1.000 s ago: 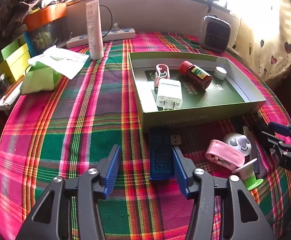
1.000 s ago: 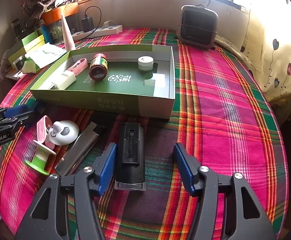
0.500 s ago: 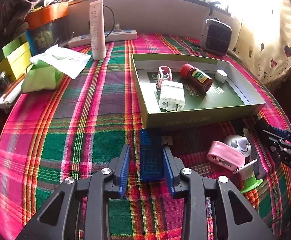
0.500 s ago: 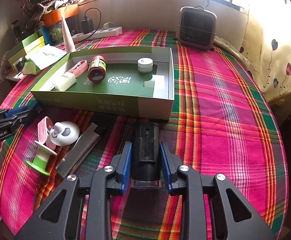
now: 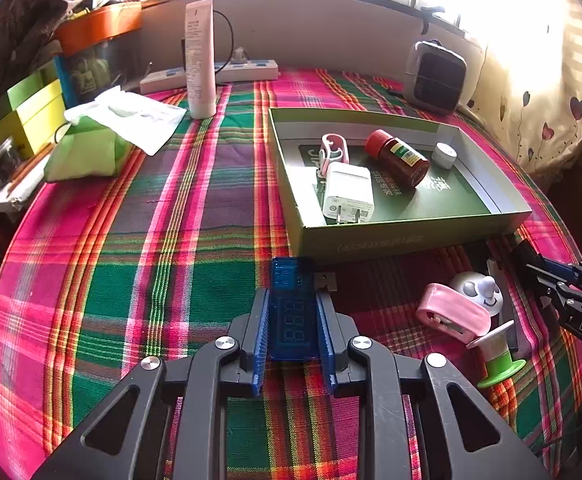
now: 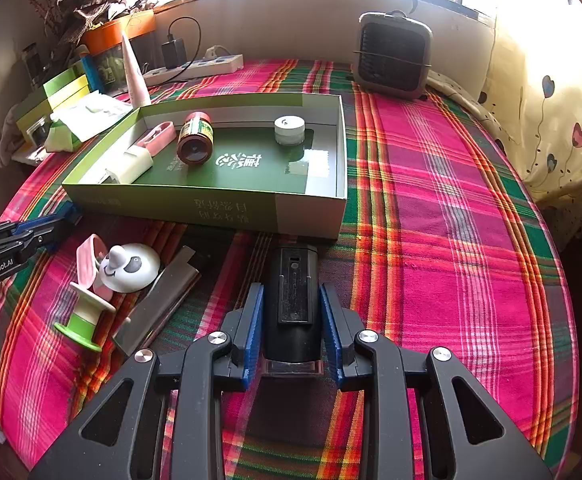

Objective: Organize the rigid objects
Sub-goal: 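Carry the blue tester with the left gripper into the green box while the right carries the black device there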

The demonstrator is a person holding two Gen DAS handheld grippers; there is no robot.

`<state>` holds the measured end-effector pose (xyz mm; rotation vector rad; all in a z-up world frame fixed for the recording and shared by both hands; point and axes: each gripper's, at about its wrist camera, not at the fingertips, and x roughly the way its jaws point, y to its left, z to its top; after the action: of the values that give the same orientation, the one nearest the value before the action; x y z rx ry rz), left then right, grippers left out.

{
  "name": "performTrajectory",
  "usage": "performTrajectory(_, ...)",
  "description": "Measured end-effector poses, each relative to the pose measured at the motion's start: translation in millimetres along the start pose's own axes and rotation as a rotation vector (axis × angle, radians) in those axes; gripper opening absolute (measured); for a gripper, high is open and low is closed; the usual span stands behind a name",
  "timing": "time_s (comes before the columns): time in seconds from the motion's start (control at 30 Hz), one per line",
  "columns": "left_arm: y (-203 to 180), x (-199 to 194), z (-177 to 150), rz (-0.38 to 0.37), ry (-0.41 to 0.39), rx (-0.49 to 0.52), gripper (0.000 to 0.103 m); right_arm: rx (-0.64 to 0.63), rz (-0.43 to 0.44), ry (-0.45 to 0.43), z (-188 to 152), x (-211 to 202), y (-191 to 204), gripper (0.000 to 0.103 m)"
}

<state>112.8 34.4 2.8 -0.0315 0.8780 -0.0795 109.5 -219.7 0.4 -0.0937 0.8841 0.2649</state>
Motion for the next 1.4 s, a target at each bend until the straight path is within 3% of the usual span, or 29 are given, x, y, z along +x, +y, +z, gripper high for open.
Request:
performTrajectory(0.73, -1.1, -3.2, -1.1, -0.022, -0.002, -0.005, 0.021, 0.018, 0.02, -0.02, 0.1, -5.7, -2.5, 0.029)
performTrajectory(1.4, -2.2, -29.6, 11.6, -0.06, -0.058, -0.001, 0.021, 0.022, 0.039, -0.072, 7.5, -23.8, -0.7, 0.028)
